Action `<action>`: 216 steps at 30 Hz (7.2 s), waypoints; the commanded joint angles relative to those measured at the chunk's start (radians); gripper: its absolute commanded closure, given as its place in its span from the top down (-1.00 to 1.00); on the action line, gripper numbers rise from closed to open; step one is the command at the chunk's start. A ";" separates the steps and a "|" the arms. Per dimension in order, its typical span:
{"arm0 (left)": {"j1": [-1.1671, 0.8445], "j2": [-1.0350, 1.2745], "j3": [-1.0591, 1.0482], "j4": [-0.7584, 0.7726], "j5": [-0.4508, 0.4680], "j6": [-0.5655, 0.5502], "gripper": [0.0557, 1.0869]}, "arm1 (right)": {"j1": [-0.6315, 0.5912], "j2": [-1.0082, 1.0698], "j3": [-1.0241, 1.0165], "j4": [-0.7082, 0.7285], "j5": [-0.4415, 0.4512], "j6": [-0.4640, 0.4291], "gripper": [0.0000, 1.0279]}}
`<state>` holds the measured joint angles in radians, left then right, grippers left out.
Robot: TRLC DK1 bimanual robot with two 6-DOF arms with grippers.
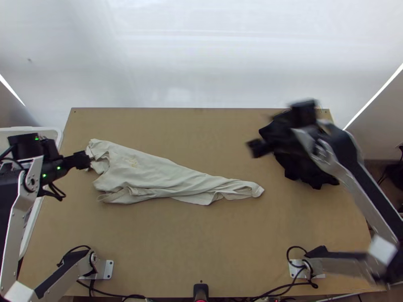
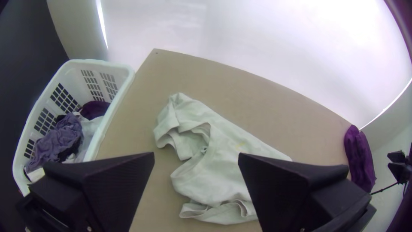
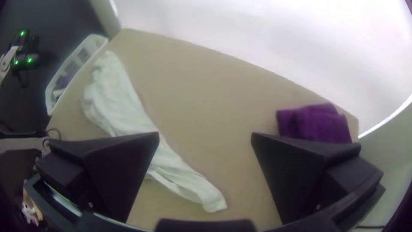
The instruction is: Fold the t-shirt
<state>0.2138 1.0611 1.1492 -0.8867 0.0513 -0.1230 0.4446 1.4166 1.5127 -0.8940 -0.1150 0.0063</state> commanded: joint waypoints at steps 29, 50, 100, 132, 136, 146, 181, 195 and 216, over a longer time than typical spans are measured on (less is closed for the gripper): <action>0.062 -0.003 -0.040 0.143 -0.016 -0.010 0.85 | 0.608 0.984 0.813 -0.230 -0.270 -0.195 0.45; 0.102 0.007 -0.042 0.161 -0.016 0.040 0.85 | 0.554 1.139 0.807 -0.028 -0.272 -0.094 -0.40; -0.056 0.073 -0.094 0.253 -0.007 -0.029 0.88 | -0.527 0.349 -0.232 0.397 -0.158 0.181 0.86; -0.091 0.017 -0.131 0.270 -0.014 -0.023 0.89 | 0.264 0.648 0.092 0.276 0.000 -0.118 -0.30; -0.091 0.017 -0.144 0.278 -0.014 -0.020 0.89 | 0.266 0.671 0.116 0.276 0.020 -0.131 -0.30; -0.059 0.004 -0.149 0.285 -0.014 0.005 0.89 | 0.250 0.700 0.164 0.276 0.071 -0.137 0.17; -0.042 0.000 -0.120 0.264 -0.013 0.017 0.89 | 0.126 0.640 0.244 0.380 0.268 -0.140 -0.94; -0.067 0.014 -0.124 0.273 -0.013 -0.001 0.89 | -0.139 0.798 0.520 0.383 0.334 -0.068 -0.94; -0.073 0.023 -0.129 0.276 -0.014 -0.010 0.89 | -0.044 0.760 0.540 0.167 0.334 -0.055 0.29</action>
<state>0.1410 1.0836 1.0302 -0.6109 0.0376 -0.1310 0.3473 2.2574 2.1281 -0.6422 0.2245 -0.0612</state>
